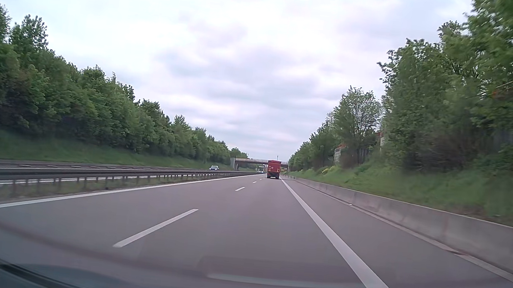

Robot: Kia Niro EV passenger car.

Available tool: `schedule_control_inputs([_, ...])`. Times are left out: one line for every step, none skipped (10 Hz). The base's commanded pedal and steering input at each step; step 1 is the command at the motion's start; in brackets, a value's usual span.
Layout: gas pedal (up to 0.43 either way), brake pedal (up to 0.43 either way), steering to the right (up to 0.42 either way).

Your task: Follow the waypoints while adhering to traffic rules and regulations

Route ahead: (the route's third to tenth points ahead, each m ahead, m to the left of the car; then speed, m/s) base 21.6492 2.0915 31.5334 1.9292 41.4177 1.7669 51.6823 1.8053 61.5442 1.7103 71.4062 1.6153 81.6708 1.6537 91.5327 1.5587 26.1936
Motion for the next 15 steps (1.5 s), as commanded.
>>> schedule_control_inputs([0.0,0.0,-0.001])
schedule_control_inputs([0.0,0.0,-0.001])
schedule_control_inputs([0.0,0.0,-0.001])
schedule_control_inputs([0.0,0.0,-0.001])
schedule_control_inputs([0.0,0.0,-0.001])
schedule_control_inputs([0.0,0.0,0.0])
schedule_control_inputs([0.0,0.0,0.0])
schedule_control_inputs([0.0,0.0,0.0])
schedule_control_inputs([0.008,0.0,0.001])
schedule_control_inputs([0.13,0.0,0.001])
schedule_control_inputs([0.138,0.0,0.0])
schedule_control_inputs([0.138,0.0,0.001])
schedule_control_inputs([0.138,0.0,0.0])
schedule_control_inputs([0.15,0.0,0.0])
schedule_control_inputs([0.157,0.0,0.0])
